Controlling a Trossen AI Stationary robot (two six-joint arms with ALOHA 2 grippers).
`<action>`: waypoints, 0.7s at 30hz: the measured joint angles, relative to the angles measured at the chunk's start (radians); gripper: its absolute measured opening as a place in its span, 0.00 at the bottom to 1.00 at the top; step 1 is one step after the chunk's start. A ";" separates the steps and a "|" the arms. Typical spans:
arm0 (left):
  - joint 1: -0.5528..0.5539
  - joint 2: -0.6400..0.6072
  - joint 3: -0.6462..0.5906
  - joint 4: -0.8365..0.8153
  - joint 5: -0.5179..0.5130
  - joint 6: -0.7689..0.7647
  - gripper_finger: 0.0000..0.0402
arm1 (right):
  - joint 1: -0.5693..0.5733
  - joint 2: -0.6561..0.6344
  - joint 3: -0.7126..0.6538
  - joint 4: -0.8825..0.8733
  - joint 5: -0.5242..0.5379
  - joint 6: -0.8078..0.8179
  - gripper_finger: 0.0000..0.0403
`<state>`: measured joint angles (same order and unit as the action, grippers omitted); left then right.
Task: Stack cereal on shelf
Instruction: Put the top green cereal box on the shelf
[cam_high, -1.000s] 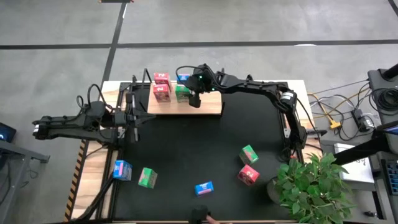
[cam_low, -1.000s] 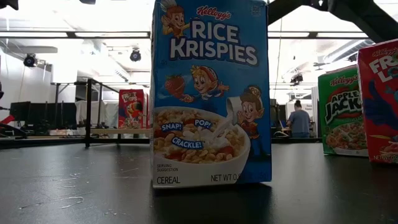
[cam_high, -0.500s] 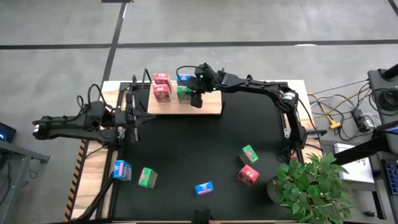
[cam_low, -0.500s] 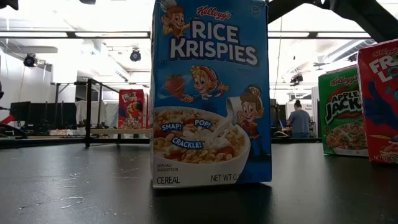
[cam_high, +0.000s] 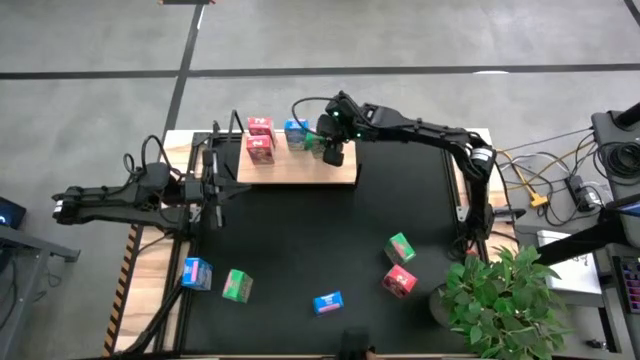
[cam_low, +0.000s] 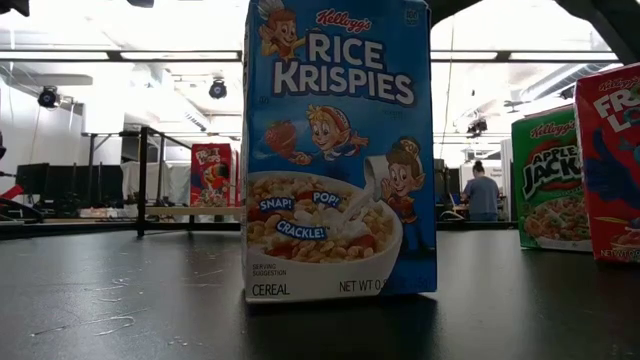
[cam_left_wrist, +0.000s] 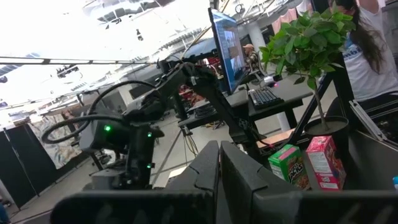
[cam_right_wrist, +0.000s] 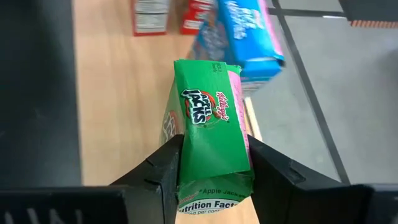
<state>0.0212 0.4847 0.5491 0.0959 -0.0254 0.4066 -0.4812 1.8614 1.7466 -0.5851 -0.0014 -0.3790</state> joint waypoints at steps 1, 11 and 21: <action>0.000 0.000 0.000 0.000 0.000 0.000 0.00 | -0.007 0.003 0.000 0.006 0.002 0.000 0.35; 0.000 0.001 0.000 -0.001 0.000 0.000 0.00 | -0.044 0.028 0.000 0.014 -0.006 0.013 0.39; 0.000 0.001 0.000 -0.001 0.001 0.003 0.00 | -0.043 0.028 0.000 0.010 -0.006 0.013 0.49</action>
<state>0.0210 0.4854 0.5491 0.0952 -0.0246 0.4101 -0.5243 1.8896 1.7462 -0.5747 -0.0074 -0.3656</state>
